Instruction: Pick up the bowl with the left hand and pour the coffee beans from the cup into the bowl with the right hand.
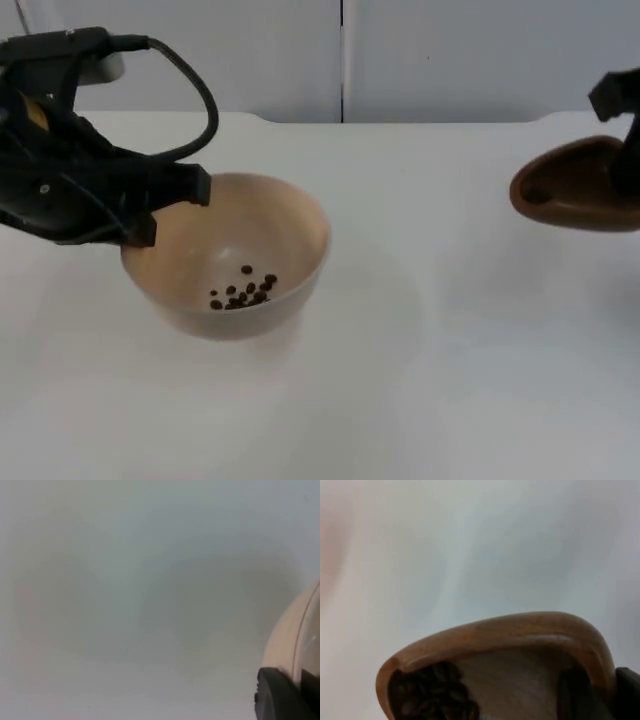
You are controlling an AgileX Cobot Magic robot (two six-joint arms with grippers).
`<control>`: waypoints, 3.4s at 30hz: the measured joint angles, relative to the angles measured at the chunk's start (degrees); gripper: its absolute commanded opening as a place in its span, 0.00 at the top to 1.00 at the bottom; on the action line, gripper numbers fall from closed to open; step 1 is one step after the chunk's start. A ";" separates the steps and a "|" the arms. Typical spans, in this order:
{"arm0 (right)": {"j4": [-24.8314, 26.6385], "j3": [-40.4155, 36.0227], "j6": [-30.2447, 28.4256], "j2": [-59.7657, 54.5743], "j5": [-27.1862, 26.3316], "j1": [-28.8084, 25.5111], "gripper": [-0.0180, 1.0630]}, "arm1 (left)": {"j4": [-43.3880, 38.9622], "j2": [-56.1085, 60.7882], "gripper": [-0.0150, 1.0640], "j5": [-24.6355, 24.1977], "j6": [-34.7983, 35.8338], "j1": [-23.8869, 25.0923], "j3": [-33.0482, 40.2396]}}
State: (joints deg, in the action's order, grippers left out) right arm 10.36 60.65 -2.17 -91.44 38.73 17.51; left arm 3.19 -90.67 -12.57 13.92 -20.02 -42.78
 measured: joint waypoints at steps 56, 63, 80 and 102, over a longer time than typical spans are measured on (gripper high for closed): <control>0.57 -2.43 0.00 -22.67 -17.80 0.00 0.71 | -0.35 -11.64 0.99 5.55 0.00 0.00 0.05; 0.61 -2.43 0.12 -22.67 -17.91 0.00 0.50 | -0.45 -11.64 0.90 5.55 0.00 0.00 0.05; 0.61 -2.43 1.12 -20.99 -17.22 0.00 0.39 | -0.58 -10.75 0.30 4.34 -0.11 0.00 0.05; -0.88 -2.47 -0.10 16.12 -7.57 0.00 0.39 | -0.58 20.08 0.30 -1.58 -0.11 0.00 0.14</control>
State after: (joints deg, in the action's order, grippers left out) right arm 9.47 58.17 -2.27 -75.32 31.16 17.51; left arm 2.61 -70.59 -14.15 13.81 -20.02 -42.65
